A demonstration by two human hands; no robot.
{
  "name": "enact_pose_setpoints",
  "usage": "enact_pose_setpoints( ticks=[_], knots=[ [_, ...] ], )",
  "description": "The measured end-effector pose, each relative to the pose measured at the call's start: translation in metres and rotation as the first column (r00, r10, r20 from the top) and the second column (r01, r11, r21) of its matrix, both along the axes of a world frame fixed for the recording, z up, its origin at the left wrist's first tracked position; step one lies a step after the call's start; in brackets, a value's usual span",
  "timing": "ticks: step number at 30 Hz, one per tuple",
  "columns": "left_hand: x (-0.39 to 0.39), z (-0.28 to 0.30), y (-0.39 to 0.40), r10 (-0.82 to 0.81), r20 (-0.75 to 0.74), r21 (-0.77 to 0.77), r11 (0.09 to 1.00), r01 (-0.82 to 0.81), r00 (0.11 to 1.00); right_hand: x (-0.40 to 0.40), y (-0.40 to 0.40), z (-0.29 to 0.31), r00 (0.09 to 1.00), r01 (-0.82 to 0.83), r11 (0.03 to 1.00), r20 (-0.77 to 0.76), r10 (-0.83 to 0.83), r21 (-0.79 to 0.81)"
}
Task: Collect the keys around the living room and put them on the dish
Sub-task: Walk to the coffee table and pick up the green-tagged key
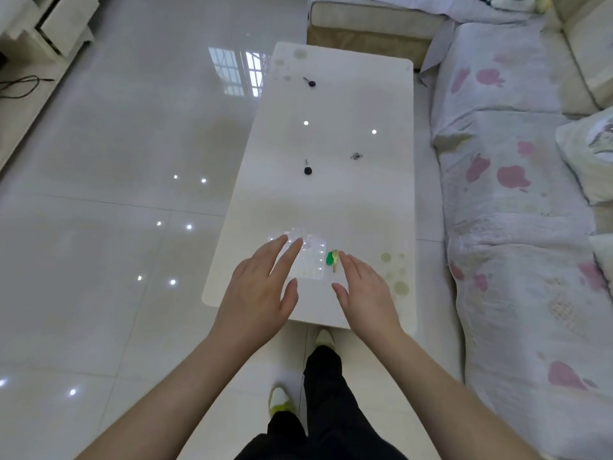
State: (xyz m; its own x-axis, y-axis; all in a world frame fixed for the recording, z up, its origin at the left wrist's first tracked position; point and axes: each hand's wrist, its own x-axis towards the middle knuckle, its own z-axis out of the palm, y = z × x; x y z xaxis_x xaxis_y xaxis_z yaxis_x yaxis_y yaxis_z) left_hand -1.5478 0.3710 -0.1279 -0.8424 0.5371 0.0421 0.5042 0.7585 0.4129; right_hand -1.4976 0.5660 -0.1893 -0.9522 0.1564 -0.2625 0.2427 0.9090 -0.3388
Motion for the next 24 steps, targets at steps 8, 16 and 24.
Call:
enact_pose_setpoints(
  ticks=[8, 16, 24],
  knots=[
    [-0.086, -0.099, 0.054, 0.113, 0.056, 0.019, 0.993, -0.114, 0.992, -0.088, 0.039, -0.111, 0.992, 0.057, 0.987, 0.121, -0.039, -0.151],
    [-0.129, -0.202, 0.084, 0.146, 0.119, -0.041, 0.989, -0.143, 0.982, -0.127, 0.059, -0.259, 0.924, 0.313, 0.933, 0.285, -0.256, -0.179],
    [-0.127, -0.249, 0.092, 0.143, 0.171, -0.069, 0.989, -0.133, 0.975, -0.144, 0.056, -0.339, 0.808, 0.527, 0.848, 0.342, -0.480, -0.054]
  ],
)
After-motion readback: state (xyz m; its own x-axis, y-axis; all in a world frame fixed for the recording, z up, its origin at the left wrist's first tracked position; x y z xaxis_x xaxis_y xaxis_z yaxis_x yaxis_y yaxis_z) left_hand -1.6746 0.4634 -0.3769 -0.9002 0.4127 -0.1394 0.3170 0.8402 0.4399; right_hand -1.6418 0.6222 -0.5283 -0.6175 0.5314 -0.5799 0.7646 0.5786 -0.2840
